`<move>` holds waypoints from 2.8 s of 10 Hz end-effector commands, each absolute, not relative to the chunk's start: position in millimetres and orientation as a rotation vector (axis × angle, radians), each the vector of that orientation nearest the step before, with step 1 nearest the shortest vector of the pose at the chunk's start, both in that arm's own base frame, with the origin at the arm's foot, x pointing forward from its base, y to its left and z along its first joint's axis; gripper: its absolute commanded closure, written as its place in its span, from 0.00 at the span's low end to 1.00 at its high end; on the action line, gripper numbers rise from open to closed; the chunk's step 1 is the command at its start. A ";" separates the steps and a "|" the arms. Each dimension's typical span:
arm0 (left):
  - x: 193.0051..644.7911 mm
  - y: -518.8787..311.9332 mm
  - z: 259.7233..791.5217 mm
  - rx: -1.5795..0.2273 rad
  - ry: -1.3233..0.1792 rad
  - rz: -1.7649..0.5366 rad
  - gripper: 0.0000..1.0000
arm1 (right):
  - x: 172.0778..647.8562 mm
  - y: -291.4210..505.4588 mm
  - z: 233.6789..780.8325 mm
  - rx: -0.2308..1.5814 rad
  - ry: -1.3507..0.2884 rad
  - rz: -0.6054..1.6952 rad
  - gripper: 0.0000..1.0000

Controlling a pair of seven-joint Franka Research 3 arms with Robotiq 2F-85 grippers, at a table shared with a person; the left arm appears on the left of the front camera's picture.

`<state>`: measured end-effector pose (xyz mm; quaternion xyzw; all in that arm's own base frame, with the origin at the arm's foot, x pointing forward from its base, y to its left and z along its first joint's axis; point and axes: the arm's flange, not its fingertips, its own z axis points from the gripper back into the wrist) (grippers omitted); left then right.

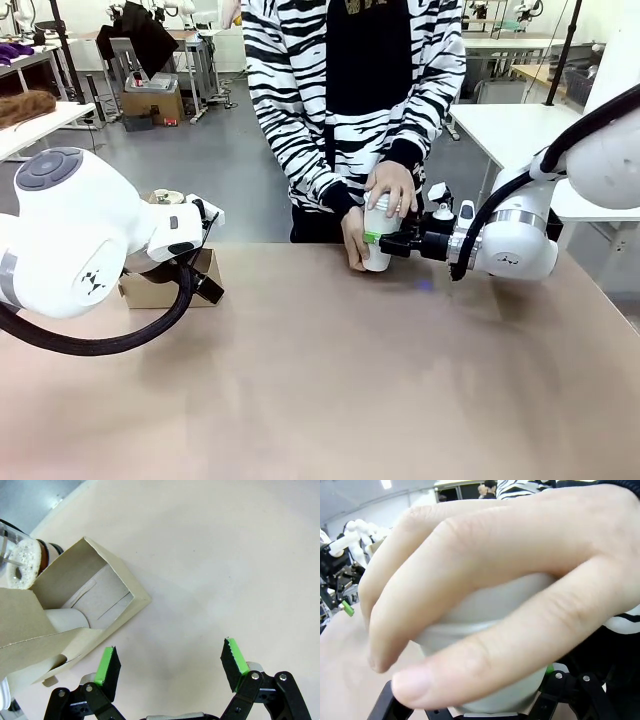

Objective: Pour a drink into a cup and package it in a carrier.
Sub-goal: When a person places the Paper Cup Lid on the 600 ml Paper Cup , lift the 600 ml Paper Cup.

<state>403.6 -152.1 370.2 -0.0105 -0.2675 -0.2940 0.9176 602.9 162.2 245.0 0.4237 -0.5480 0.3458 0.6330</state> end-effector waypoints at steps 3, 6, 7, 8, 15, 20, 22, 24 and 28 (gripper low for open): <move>403.6 -151.5 370.8 -0.024 -0.551 -0.603 0.00 | 601.2 164.0 248.0 0.972 -1.255 0.792 0.20; 403.6 -151.5 370.8 -0.024 -0.551 -0.603 0.00 | 601.2 164.0 248.0 0.972 -1.255 0.792 0.20; 403.6 -151.5 370.8 -0.024 -0.551 -0.603 0.00 | 601.2 164.0 248.0 0.972 -1.255 0.792 0.20; 403.6 -151.5 370.8 -0.024 -0.551 -0.603 0.00 | 601.2 164.0 248.0 0.972 -1.255 0.792 0.20; 403.6 -151.5 370.8 -0.024 -0.551 -0.603 0.00 | 601.2 164.0 248.0 0.972 -1.255 0.792 0.20; 403.6 -151.5 370.8 -0.024 -0.551 -0.603 0.00 | 601.2 164.0 248.0 0.972 -1.255 0.792 0.20; 403.6 -151.5 370.8 -0.024 -0.551 -0.603 0.00 | 601.2 164.0 248.0 0.972 -1.255 0.792 0.20; 403.6 -151.5 370.8 -0.024 -0.551 -0.603 0.00 | 602.5 162.2 244.2 0.969 -1.252 0.790 0.19; 403.6 -151.5 370.8 -0.024 -0.551 -0.603 0.00 | 606.4 116.8 346.8 0.955 -1.227 0.810 0.19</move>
